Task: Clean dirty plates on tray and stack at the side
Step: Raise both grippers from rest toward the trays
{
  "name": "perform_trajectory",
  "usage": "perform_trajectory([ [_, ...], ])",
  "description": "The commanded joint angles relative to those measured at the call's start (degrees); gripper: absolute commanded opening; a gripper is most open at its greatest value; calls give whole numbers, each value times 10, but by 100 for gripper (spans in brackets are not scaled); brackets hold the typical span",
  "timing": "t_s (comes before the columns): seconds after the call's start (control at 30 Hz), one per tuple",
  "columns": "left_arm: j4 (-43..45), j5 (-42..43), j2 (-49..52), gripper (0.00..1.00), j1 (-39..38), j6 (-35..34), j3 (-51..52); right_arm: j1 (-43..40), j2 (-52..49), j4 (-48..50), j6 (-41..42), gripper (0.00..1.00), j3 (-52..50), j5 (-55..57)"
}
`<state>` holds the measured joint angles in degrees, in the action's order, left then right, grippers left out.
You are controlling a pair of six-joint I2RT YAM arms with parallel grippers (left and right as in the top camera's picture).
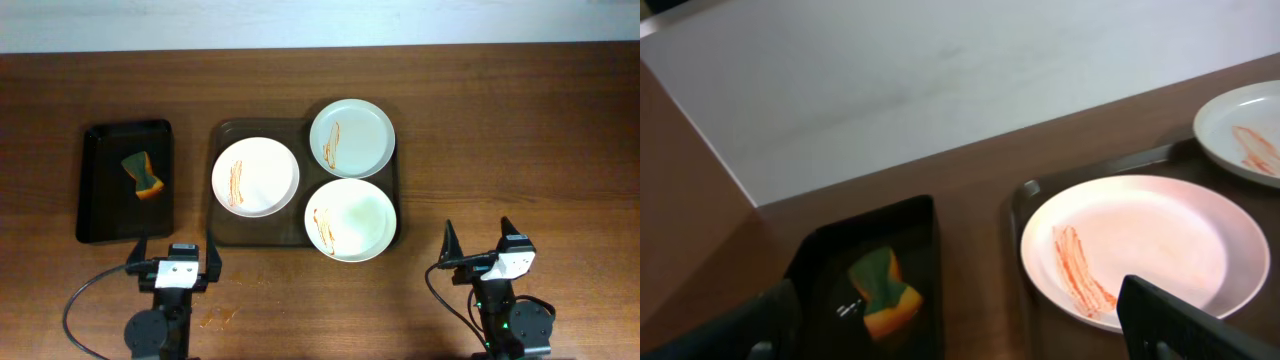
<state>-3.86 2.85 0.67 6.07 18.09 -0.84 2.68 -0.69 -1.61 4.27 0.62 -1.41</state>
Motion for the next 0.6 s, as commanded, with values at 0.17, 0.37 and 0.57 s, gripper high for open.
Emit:
perform_trajectory([
  [0.17, 57, 40, 64, 99, -1, -99, -97, 3, -44, 3, 0, 98, 106, -29],
  [0.37, 68, 41, 337, 99, -1, -99, -335, 3, -289, -10, -11, 98, 322, -34],
  [0.57, -151, 104, 688, 99, 0, -98, -687, 3, -579, -209, -11, 98, 608, -112],
])
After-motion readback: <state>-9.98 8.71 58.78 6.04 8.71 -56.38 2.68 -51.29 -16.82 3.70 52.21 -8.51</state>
